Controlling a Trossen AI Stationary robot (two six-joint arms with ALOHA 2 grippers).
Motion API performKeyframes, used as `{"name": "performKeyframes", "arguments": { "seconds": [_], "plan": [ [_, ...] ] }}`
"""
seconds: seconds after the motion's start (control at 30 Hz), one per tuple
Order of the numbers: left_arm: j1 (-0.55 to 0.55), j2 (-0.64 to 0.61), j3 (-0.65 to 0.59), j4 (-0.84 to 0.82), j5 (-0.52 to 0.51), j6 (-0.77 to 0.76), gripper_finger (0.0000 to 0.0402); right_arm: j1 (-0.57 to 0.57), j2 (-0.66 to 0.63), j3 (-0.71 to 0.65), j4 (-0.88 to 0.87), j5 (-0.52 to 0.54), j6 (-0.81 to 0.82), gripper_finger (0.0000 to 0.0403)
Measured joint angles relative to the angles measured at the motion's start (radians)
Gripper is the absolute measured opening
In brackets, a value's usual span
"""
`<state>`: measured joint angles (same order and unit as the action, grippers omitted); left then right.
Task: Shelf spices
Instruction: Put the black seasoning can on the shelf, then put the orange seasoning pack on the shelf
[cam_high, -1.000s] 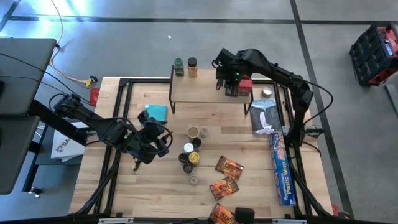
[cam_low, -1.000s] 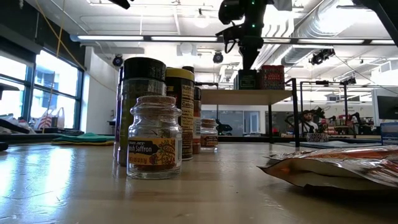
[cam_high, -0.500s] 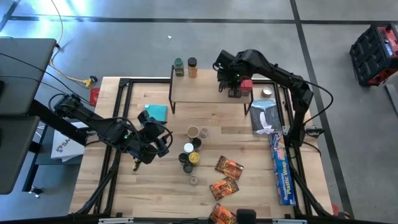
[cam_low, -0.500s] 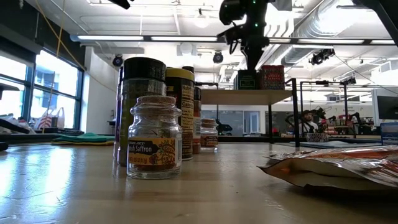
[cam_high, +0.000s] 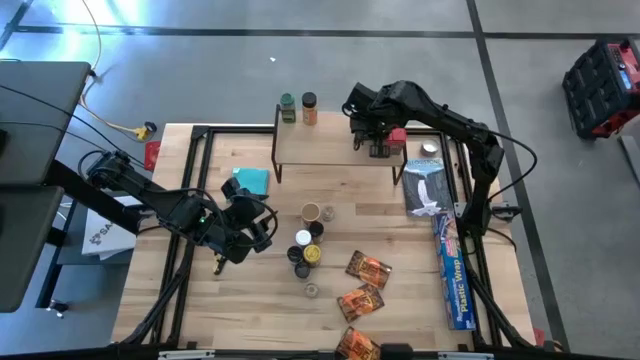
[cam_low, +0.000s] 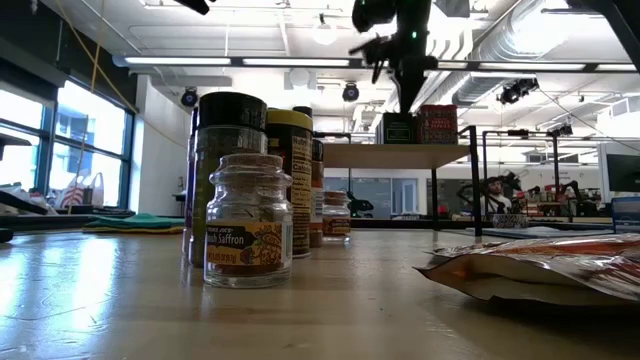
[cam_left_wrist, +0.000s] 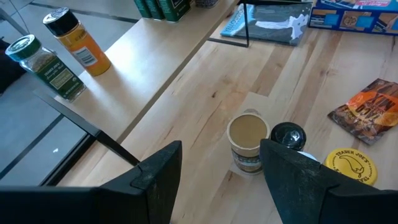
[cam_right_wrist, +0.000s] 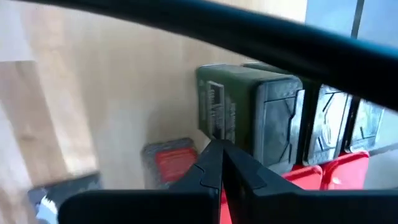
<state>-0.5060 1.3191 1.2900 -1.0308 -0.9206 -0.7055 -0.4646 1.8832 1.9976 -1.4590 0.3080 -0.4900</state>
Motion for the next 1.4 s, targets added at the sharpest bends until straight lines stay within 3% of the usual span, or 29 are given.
{"name": "performKeyframes", "arguments": {
  "seconds": [0.27, 0.47, 0.7, 0.87, 1.03, 1.2, 1.4],
  "plan": [
    [0.0, 0.0, 0.0, 0.0, -0.001, 0.0, 0.021, 0.141, -0.128, 0.07, -0.041, 0.006, 0.122, 0.0002],
    [0.0, 0.0, 0.0, 0.0, -0.005, -0.016, 0.021, 0.388, -0.242, 0.069, 0.014, 0.005, 0.309, 0.0002],
    [-0.008, 0.0, 0.0, 0.0, -0.007, -0.026, 0.021, 0.709, -0.261, 0.065, 0.087, -0.001, 0.479, 0.0002],
    [-0.03, 0.0, 0.0, 0.008, -0.009, -0.027, 0.021, 0.851, -0.26, -0.051, 0.11, 0.003, 0.655, 0.0002],
    [-0.055, 0.0, 0.0, 0.027, -0.028, -0.026, 0.021, 0.938, -0.259, -0.289, 0.165, 0.024, 0.847, 0.0004],
    [-0.073, 0.001, 0.0, 0.043, -0.041, -0.026, 0.021, 0.946, -0.258, -0.544, 0.389, -0.2, 0.917, 0.0035],
    [-0.071, 0.001, 0.0, 0.045, -0.078, -0.026, 0.021, 0.991, -0.257, -0.828, 1.062, -0.565, 0.829, 0.0065]
  ]
}}
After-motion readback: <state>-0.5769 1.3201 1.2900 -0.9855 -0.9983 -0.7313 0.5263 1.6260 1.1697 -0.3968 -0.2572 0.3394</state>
